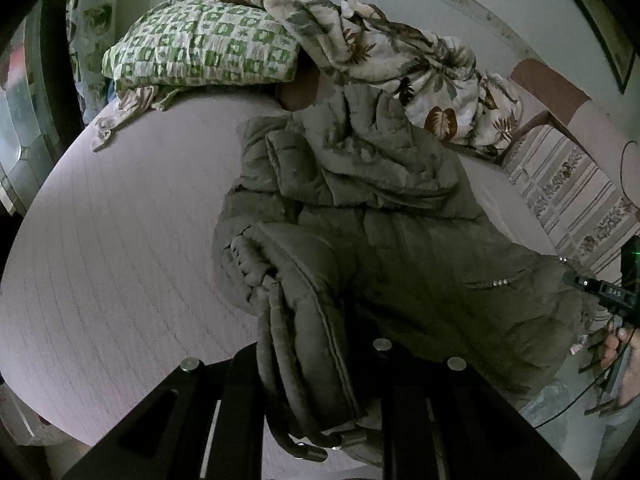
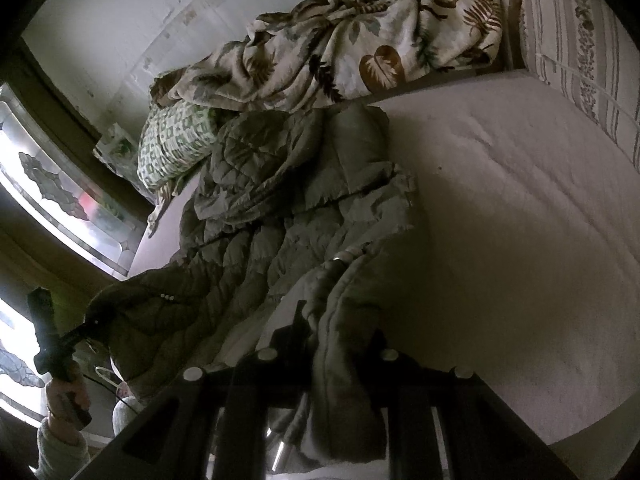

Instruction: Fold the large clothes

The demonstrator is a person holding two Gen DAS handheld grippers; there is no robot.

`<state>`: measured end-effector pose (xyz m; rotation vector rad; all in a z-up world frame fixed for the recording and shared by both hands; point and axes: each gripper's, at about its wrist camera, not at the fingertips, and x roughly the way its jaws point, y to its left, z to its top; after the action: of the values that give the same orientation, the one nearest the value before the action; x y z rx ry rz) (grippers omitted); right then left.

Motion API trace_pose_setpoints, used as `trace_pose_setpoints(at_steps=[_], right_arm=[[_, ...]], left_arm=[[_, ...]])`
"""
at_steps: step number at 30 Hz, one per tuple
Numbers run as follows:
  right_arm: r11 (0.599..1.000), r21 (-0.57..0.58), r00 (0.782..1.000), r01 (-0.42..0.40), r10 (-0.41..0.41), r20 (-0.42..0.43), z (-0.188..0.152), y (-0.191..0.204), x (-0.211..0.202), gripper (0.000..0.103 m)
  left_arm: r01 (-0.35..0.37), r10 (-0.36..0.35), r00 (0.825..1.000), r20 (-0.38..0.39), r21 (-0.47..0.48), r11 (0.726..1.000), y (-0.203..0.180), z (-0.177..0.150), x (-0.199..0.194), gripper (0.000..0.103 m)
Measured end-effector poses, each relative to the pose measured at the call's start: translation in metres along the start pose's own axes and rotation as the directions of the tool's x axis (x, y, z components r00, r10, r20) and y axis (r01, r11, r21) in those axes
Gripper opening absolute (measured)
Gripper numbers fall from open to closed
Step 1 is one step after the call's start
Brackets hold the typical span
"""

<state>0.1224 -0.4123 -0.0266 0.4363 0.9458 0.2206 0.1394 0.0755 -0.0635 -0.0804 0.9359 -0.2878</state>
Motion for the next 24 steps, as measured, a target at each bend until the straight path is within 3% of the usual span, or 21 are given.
trace_pose_setpoints(at_steps=[24], right_arm=[[1.0, -0.002, 1.0, -0.02, 0.02, 0.015, 0.084, 0.005, 0.027, 0.018]], left_arm=[[-0.045, 0.045, 0.998, 0.044, -0.005, 0.999, -0.004, 0.073, 0.024, 0.016]])
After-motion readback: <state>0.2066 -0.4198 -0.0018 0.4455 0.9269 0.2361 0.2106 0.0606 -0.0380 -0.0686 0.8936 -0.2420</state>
